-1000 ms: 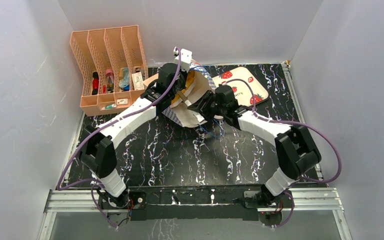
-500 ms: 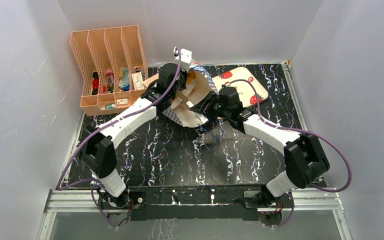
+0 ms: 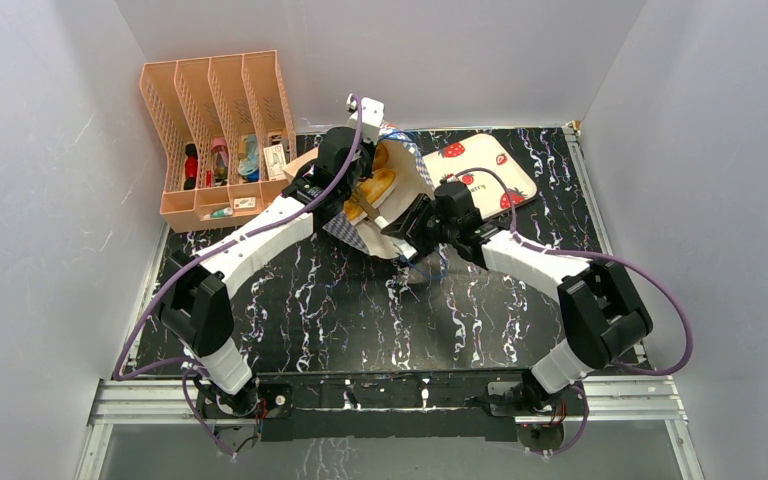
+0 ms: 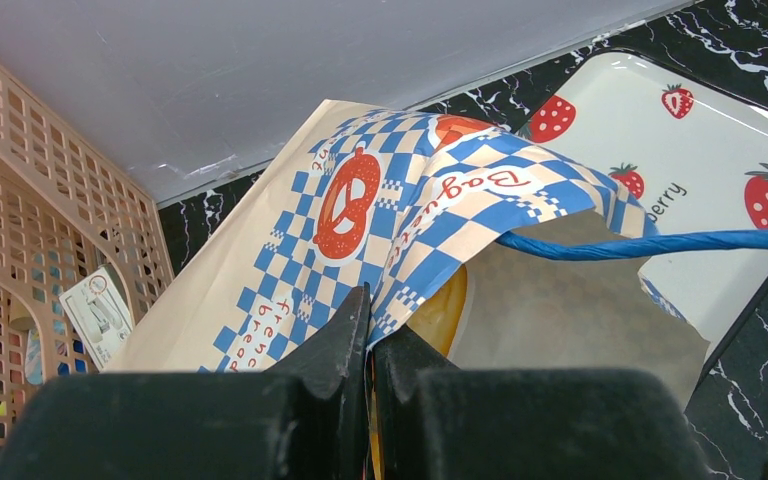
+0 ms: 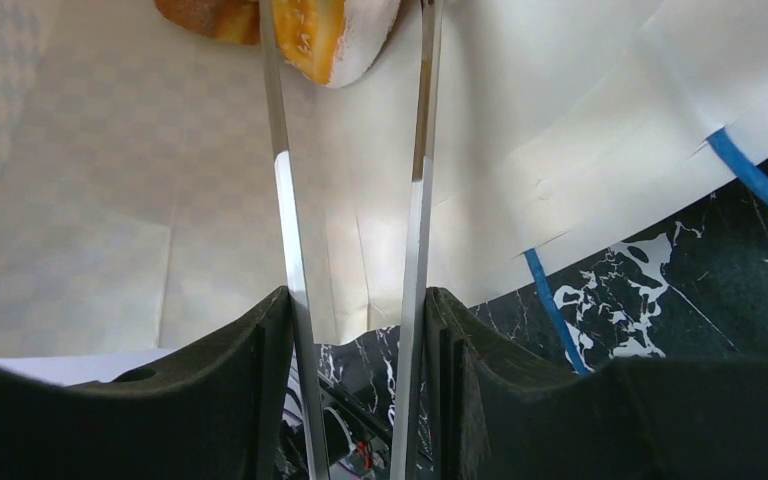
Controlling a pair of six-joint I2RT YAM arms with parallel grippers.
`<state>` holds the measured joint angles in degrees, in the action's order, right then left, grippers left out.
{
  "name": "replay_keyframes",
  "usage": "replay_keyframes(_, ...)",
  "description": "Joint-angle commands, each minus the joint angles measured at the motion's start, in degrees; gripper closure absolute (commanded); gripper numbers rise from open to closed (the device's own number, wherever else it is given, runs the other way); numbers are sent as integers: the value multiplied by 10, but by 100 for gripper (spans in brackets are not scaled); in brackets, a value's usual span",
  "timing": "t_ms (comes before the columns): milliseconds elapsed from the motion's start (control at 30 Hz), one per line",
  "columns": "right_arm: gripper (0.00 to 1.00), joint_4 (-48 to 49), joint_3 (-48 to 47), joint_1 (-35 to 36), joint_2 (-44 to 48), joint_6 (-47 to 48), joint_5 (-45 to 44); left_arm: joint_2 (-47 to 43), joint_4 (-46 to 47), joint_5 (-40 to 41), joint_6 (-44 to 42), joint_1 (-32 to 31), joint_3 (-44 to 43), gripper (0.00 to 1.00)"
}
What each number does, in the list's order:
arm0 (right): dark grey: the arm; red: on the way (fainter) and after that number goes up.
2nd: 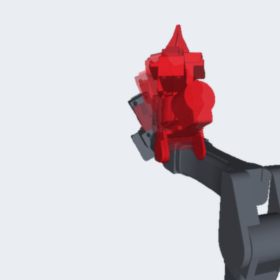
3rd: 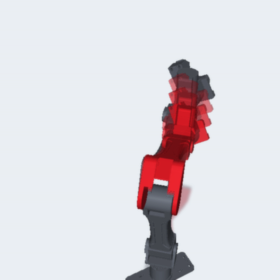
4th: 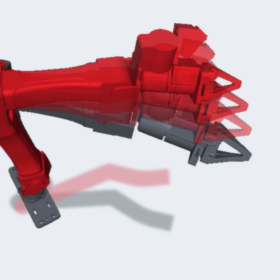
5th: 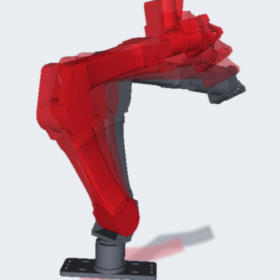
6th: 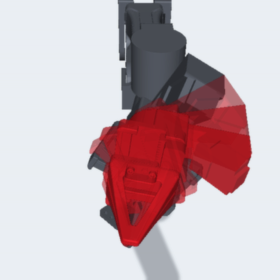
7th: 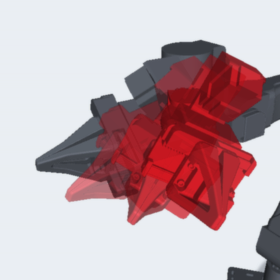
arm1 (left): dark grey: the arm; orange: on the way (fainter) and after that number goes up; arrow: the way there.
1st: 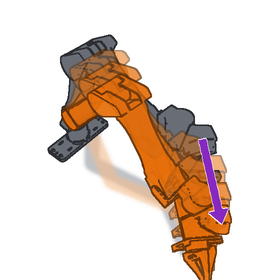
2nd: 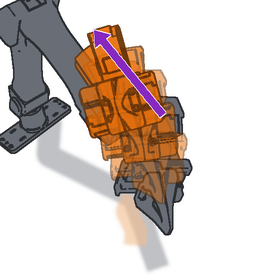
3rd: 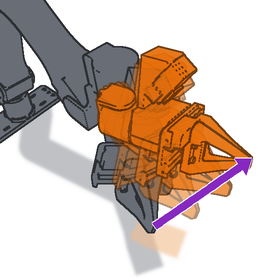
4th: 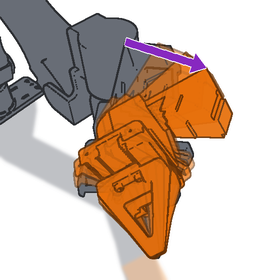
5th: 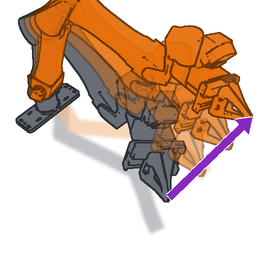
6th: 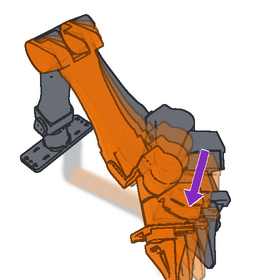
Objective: Take the fake bread out of the paper bag
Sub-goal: Take out the fake bread from the paper bag.
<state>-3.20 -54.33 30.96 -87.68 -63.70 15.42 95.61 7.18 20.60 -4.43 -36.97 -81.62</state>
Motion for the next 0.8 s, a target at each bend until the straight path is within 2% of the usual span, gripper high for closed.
replay_keyframes(0, 61, 41, 0, -3, -7, 14, 8, -31, 5, 12, 4, -4, -20, 100)
replay_keyframes(167, 59, 39, 2, -3, -12, 17, 7, -25, 5, 12, -1, -5, -27, 100)
replay_keyframes(267, 61, 39, 4, -3, -12, 17, 7, -24, 6, 12, -4, -5, -28, 100)
replay_keyframes(300, 66, 39, 5, -3, -11, 17, 7, -22, 7, 13, -5, -5, -28, 100)
replay_keyframes(400, 92, 39, 7, -3, -6, 18, 7, -22, 10, 14, -6, -5, -26, 100)
replay_keyframes(467, 100, 39, 8, -3, 4, 20, 5, -22, 12, 16, -7, -5, -25, 100)
replay_keyframes(767, 100, 10, 1, -3, 44, 33, -9, -23, 16, 20, -9, -5, -21, 100)
